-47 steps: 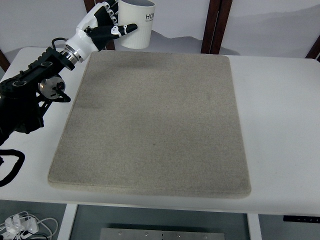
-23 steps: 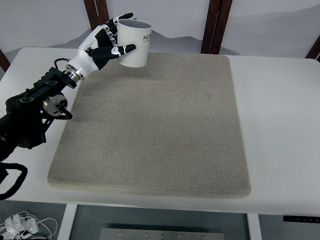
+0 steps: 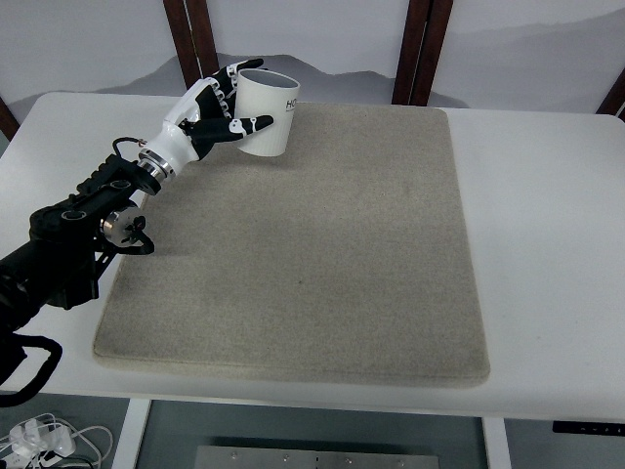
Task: Flip white cup upright
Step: 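Lower the upright cup onto the mat with the left hand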
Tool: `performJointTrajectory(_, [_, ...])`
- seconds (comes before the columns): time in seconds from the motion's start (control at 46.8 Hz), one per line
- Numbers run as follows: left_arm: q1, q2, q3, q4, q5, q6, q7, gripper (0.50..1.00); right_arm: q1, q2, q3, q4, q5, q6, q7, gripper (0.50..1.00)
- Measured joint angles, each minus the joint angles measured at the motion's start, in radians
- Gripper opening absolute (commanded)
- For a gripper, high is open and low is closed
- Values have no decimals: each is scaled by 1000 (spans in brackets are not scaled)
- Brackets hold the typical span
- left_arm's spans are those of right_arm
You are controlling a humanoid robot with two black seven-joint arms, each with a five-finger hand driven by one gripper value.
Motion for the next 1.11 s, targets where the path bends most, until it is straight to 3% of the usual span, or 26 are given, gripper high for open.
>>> performJointTrajectory(0.342, [44,-39,6,-5,52,87,0,658,0,0,0,0,0,0,0,952])
performJointTrajectory(0.47, [62,-46,6,-7,68,94,0,677,0,0,0,0,0,0,0,952])
performJointTrajectory(0.577, [66,-46,6,-7,69,95,0,741,0,0,0,0,0,0,0,952])
performJointTrajectory(0.918, [68,-46,3,-9,67,96,0,855,0,0,0,0,0,0,0,952])
performJointTrajectory(0.961, [68,-46,1,-10,67,96,0,910,0,0,0,0,0,0,0,952])
performJointTrajectory(1.11, [69,-46,-5,-10,67,96,0,996,0,0,0,0,0,0,0,952])
